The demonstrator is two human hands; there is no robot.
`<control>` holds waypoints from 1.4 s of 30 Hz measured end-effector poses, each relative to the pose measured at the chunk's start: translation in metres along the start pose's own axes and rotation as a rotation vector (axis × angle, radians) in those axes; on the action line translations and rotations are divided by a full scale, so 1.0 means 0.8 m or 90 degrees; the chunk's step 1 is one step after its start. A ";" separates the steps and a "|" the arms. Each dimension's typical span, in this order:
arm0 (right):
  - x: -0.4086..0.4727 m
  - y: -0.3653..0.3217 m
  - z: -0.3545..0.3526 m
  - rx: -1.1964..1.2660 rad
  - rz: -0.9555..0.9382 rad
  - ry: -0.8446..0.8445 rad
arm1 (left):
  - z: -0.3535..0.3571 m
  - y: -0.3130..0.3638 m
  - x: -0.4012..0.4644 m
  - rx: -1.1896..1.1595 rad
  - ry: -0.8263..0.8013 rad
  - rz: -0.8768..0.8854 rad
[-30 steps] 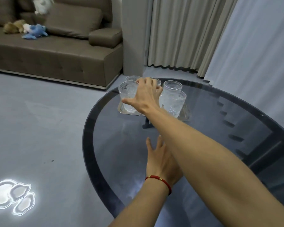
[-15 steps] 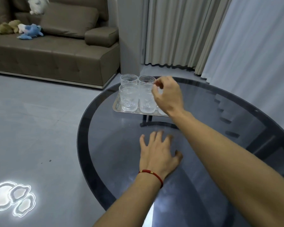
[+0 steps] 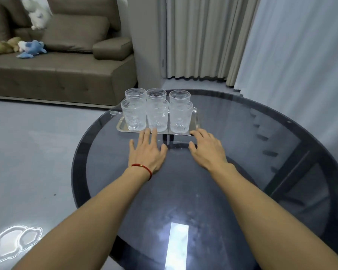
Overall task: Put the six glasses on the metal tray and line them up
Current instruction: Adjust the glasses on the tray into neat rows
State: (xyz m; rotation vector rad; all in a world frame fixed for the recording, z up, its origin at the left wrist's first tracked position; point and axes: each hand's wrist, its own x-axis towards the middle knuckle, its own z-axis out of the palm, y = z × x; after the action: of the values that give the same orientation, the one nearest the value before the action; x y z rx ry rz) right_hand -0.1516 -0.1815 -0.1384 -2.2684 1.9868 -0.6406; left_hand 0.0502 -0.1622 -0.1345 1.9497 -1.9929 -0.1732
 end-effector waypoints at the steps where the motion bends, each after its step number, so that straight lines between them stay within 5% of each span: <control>1: -0.004 0.000 -0.003 0.004 -0.004 -0.003 | -0.001 0.002 0.000 0.011 -0.002 0.001; 18: -0.173 0.027 -0.130 -0.144 0.065 -0.149 | -0.034 0.072 -0.154 0.083 -0.004 0.202; 23: -0.173 0.023 -0.141 0.140 0.201 -0.045 | -0.031 0.082 -0.178 0.099 0.022 0.201; 27: -0.150 0.014 -0.131 0.339 0.169 -0.018 | -0.016 0.078 -0.188 0.101 0.075 0.206; 42: -0.136 0.057 -0.141 0.299 0.146 0.013 | -0.008 0.076 -0.177 0.082 0.103 0.187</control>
State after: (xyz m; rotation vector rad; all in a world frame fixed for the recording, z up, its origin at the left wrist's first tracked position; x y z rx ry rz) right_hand -0.2417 -0.0595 -0.0786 -1.7425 1.8228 -0.9815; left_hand -0.0056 -0.0182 -0.1314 1.6569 -2.1946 0.1843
